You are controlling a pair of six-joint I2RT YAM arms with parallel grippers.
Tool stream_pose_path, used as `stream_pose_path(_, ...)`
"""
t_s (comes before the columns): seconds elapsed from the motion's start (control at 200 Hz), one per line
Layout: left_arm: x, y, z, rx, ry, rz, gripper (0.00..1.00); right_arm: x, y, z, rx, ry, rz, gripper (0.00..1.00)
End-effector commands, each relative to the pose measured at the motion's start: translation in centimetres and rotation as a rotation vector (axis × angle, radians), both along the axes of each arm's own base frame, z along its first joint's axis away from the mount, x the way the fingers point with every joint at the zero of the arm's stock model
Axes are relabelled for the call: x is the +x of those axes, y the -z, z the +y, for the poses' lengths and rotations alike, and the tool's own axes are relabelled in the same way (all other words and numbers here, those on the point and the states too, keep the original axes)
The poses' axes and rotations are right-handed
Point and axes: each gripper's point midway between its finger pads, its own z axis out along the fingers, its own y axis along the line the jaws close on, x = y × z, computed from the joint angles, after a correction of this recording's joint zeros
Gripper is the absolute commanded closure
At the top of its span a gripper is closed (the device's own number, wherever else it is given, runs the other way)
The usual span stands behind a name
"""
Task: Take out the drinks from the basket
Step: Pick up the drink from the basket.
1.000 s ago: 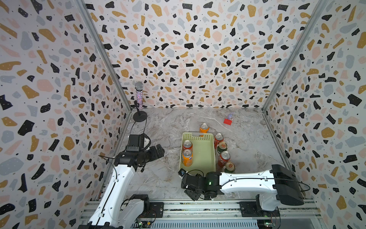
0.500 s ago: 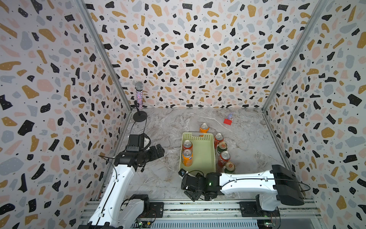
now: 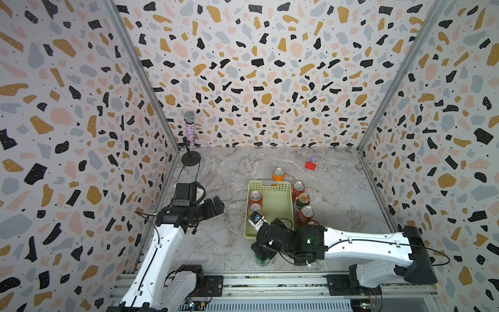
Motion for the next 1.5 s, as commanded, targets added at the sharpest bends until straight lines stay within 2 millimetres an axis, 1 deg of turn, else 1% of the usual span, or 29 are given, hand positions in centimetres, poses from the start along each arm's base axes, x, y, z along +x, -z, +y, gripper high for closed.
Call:
stream_pose_path(0.0, 0.4, -0.8, 0.0, -0.008, -0.005, -0.034, 0.0, 2.4, -1.9, -1.4, 0.029, 0.064, -0.001, 0.06)
stream_pose_path(0.07, 0.4, -0.8, 0.0, -0.008, -0.004, -0.032, 0.0, 3.6, -1.9, -1.5, 0.036, 0.08, 0.022, 0.07)
stream_pose_path(0.21, 0.4, -0.9, 0.1, -0.005, -0.01, -0.041, 0.0, 5.6, -0.8, -1.6, 0.044, 0.116, 0.111, 0.08)
stream_pose_path(0.375, 0.3, -1.2, 0.3, -0.001, -0.021, -0.053, 0.0, 7.6, 0.9, -1.7, 0.043, 0.169, 0.193, 0.1)
stream_pose_path(0.415, 0.3, -1.1, 0.3, -0.002, -0.02, -0.05, 0.0, 7.5, 1.3, -1.4, 0.038, 0.168, 0.209, 0.1)
stream_pose_path(0.43, 0.3, -1.1, 0.2, -0.004, -0.02, -0.049, 0.0, 8.6, 1.4, -2.0, 0.042, 0.198, 0.216, 0.1)
stream_pose_path(0.455, 0.3, -1.1, 0.2, -0.005, -0.019, -0.048, 0.0, 8.9, 1.6, -2.0, 0.044, 0.206, 0.228, 0.11)
stream_pose_path(0.711, 0.3, -1.4, 0.2, -0.007, -0.017, -0.061, 0.0, 11.4, 3.6, -0.7, 0.028, 0.215, 0.278, 0.12)
stream_pose_path(0.911, 0.2, -1.6, -0.1, -0.017, -0.005, -0.069, 0.0, 12.5, 4.9, 0.0, -0.024, 0.207, 0.292, 0.13)
stream_pose_path(1.156, 0.2, -1.6, -0.1, -0.02, -0.005, -0.069, 0.0, 12.7, 6.3, 1.2, -0.051, 0.184, 0.325, 0.15)
stream_pose_path(1.231, 0.2, -1.5, -0.2, -0.022, 0.0, -0.064, 0.0, 12.7, 6.1, 1.8, -0.024, 0.175, 0.331, 0.16)
stream_pose_path(1.321, 0.2, -1.4, -0.2, -0.025, 0.002, -0.062, 0.0, 12.7, 5.7, 2.0, -0.01, 0.177, 0.329, 0.16)
stream_pose_path(1.497, 0.3, -1.4, -0.3, -0.028, 0.003, -0.061, 0.0, 13.2, 4.3, 1.1, -0.009, 0.213, 0.284, 0.17)
